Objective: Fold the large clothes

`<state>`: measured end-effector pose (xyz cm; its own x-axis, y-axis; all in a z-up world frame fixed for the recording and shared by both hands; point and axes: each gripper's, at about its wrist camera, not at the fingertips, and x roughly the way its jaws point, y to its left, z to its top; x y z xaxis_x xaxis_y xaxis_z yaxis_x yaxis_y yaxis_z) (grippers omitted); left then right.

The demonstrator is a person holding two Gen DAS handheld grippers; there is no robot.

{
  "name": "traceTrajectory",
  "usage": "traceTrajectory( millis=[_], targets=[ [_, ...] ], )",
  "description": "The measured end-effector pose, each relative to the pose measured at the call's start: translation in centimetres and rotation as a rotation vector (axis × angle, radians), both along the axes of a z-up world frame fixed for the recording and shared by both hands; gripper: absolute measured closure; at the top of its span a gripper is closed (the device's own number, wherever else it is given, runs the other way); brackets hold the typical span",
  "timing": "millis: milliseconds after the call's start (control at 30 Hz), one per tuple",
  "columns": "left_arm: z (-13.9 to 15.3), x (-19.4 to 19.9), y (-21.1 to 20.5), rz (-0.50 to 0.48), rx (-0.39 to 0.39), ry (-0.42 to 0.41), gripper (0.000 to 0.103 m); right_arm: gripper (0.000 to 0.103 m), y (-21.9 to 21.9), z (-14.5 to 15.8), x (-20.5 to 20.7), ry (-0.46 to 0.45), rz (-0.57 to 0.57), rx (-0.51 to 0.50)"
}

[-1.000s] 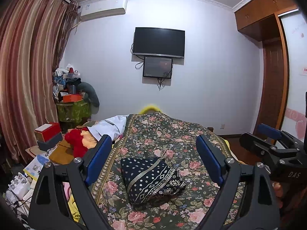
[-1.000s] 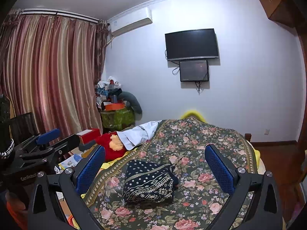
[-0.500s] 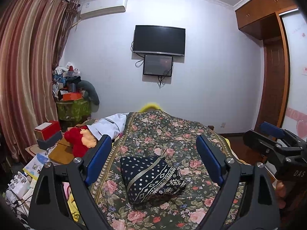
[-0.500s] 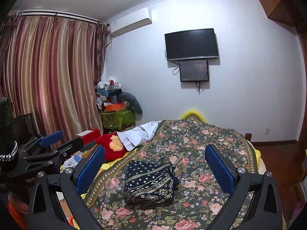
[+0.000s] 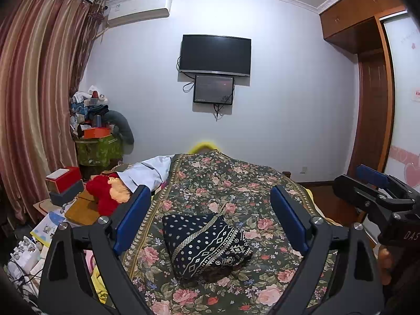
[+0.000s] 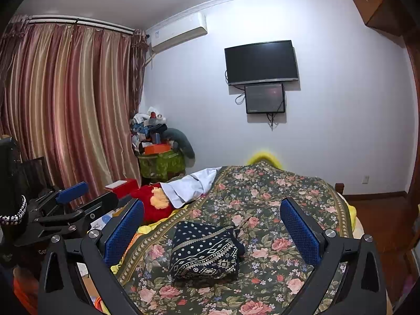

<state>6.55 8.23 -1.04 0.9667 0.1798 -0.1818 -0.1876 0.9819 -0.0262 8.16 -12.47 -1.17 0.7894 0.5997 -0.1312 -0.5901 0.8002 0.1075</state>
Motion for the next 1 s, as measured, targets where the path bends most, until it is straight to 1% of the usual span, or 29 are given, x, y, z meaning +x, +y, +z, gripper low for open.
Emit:
traceTrajectory(
  millis=[300,433,667,1000],
  targets=[
    [0.30,-0.30,-0.11,-0.002,-0.005,-0.016,0.010,0.000,0.12,0.24,-0.27,-0.001,-0.007,0.008],
    [0.31,-0.43,-0.02,-0.022,-0.013,-0.015,0.010,0.000,0.12,0.24,-0.29,-0.002,-0.009,0.008],
    [0.43,-0.54,0.11,-0.028,-0.031,-0.023,0.010,0.000,0.15,0.34,-0.31,0.000,-0.016,0.014],
    [0.33,-0.49,-0.18,-0.023,-0.019,-0.016,0.010,0.000,0.28,0.48,-0.25,0.001,-0.017,0.016]
  ],
)
